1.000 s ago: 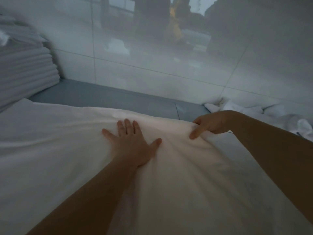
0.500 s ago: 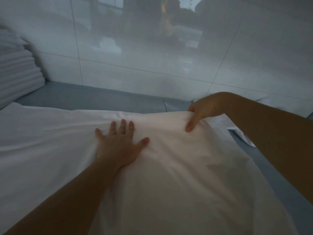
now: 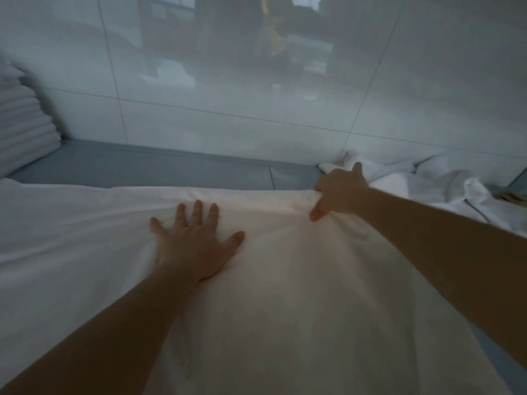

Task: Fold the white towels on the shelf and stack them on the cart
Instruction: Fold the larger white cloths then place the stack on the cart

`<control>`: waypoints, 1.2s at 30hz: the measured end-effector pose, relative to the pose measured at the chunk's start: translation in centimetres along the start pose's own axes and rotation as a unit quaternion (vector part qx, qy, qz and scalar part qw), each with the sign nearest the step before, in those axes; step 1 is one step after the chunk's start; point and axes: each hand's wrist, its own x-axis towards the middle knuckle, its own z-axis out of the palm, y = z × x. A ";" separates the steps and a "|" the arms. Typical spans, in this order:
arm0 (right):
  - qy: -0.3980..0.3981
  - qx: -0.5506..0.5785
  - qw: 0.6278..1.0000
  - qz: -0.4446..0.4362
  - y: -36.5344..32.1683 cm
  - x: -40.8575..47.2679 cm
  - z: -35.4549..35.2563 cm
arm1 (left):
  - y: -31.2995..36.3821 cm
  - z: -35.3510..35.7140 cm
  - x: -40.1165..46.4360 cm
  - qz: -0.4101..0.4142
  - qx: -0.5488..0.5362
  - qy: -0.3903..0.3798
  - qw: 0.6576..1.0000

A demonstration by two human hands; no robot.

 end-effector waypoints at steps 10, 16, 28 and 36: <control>0.053 0.219 0.974 0.016 -1.9 -6.1 9.0 | 11.0 0.0 -1.8 0.102 -0.038 -0.028 0.994; 0.034 0.164 0.968 0.186 3.1 -10.0 10.5 | 13.5 0.6 -2.2 0.227 -0.043 -0.004 0.973; 0.175 0.430 0.874 0.146 4.4 -15.5 5.8 | 15.5 -0.6 -6.0 0.205 -0.241 0.051 0.947; 0.007 0.516 0.855 -0.054 0.6 -17.7 5.6 | 15.2 -0.4 -6.0 0.257 -0.209 0.034 0.943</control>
